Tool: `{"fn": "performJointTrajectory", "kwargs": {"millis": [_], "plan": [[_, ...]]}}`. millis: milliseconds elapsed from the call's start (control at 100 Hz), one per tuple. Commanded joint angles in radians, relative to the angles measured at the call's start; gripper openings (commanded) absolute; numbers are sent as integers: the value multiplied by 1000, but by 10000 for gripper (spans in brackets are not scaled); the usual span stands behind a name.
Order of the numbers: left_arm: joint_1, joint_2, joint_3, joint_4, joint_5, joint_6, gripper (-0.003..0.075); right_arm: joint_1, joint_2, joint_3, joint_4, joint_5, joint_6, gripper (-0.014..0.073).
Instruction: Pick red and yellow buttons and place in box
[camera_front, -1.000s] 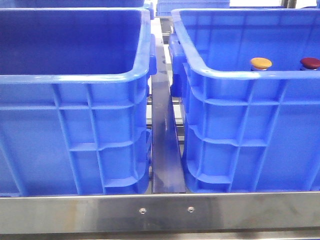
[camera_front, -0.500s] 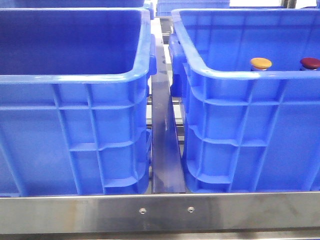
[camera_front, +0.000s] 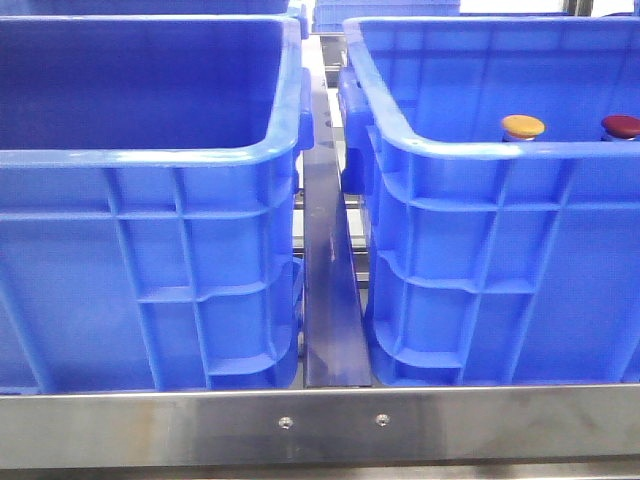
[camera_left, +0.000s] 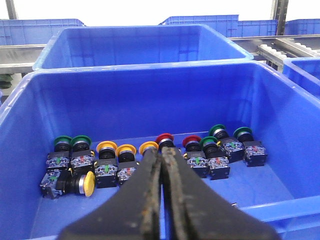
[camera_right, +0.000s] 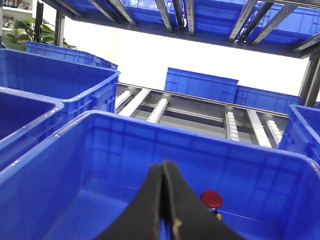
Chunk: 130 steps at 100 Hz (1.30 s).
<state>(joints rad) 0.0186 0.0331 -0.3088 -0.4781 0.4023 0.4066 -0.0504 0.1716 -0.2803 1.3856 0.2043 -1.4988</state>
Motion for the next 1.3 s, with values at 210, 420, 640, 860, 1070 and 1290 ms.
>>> {"fn": "performJointTrajectory", "kwargs": {"millis": [210,420,640,860,1070,1290], "plan": [[2,11,-25,-18,-77,-6,-19,-7,9,-20,24,-6,-9,-68],[2,11,-25,-18,-79,-6,-19,-7,9,-20,24,-5,-9,-68],[2,11,17,76,-155,-23,-19,-7,9,-20,24,-5,-9,-68],[2,-21,128,360,-189,-336,-19,-7,9,-20,24,0,-9,-68],[2,-72,344,376,-376,-349,-19,-7,9,-20,24,6,-9,-68],[-1,-72,354,377,-320,-349,-19,-7,10,-20,24,10,-9,-68]]}}
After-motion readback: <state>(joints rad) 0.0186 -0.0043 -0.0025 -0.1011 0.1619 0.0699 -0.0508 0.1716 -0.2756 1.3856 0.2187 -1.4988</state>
